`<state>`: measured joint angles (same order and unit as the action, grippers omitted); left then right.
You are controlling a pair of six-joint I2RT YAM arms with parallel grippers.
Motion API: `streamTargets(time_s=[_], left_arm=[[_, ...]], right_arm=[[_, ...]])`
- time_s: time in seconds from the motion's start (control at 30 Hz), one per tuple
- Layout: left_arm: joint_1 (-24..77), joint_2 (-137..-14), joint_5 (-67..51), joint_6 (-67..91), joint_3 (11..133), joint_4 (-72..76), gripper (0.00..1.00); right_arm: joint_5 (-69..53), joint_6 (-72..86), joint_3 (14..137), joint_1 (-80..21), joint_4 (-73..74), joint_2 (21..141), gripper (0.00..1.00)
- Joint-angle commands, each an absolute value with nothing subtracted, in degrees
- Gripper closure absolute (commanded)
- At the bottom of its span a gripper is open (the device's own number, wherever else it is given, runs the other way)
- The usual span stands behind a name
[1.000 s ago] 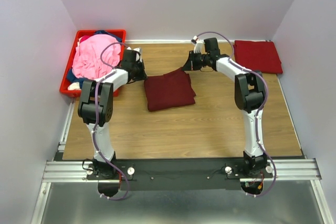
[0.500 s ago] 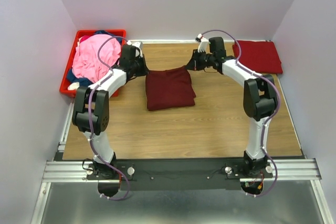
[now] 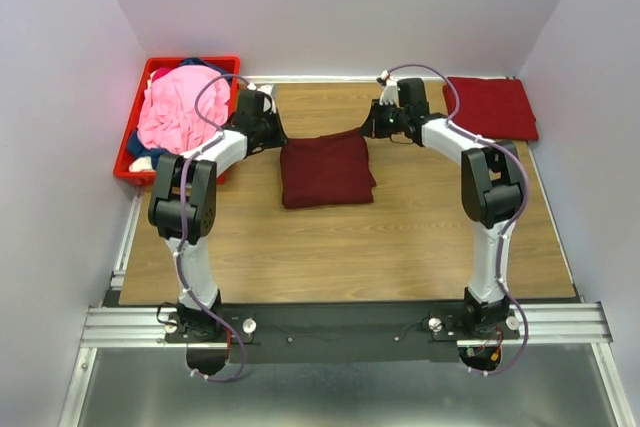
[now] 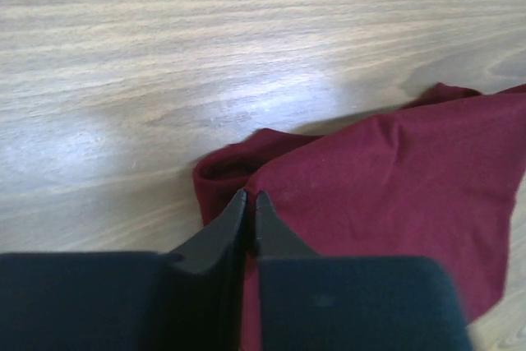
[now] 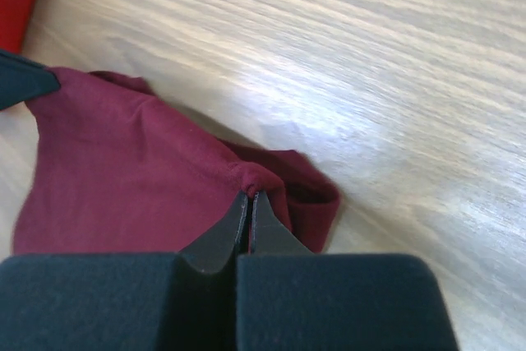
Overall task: Fold and stack the t-shirts
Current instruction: Fold the tshirt
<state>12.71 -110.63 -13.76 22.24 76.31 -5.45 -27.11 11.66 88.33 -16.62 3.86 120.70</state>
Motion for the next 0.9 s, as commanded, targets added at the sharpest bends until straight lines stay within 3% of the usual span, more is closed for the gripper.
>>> streamTargets(time_s=[0.0, 0.13, 0.17, 0.23, 0.37, 0.47, 0.6, 0.77, 0.87], left_arm=[[13.01, -113.9, -11.61, 22.32, 78.66, -4.75, 0.78], [13.01, -115.05, -10.37, 21.8, 80.42, -5.44, 0.64], [13.01, -114.79, -10.37, 21.45, 81.73, -6.23, 0.56], [13.01, -112.96, -9.5, 20.31, 82.88, -8.43, 0.5], [13.09, -105.4, -6.77, 19.77, 80.17, -8.97, 0.5], [13.27, -98.37, -6.94, 20.56, 75.34, -6.34, 0.5], [13.45, -93.7, -17.53, 23.2, 68.92, -0.36, 0.5], [13.62, -99.29, -27.23, 30.3, 62.33, 13.52, 0.5], [13.01, -105.61, -28.47, 34.26, 62.22, 20.11, 0.5]], right_arm=[[-23.73, 12.74, 89.47, -15.82, 1.93, 124.8, 0.96], [-23.38, 13.88, 91.14, -15.91, 2.02, 126.3, 0.85], [-22.86, 14.93, 91.14, -15.82, 1.85, 125.95, 0.8], [-21.01, 16.08, 90.53, -15.91, 1.93, 123.67, 0.66], [-23.11, 17.84, 88.77, -15.91, 1.76, 118.66, 0.49], [-28.02, 19.68, 87.02, -15.91, 0.53, 115.93, 0.44], [-40.29, 26.08, 83.68, -15.91, -9.62, 114.96, 0.36], [-52.29, 47.7, 78.41, -16.0, -36.95, 122.23, 0.3], [-51.42, 48.95, 80.49, -15.82, -37.79, 127.59, 0.29]])
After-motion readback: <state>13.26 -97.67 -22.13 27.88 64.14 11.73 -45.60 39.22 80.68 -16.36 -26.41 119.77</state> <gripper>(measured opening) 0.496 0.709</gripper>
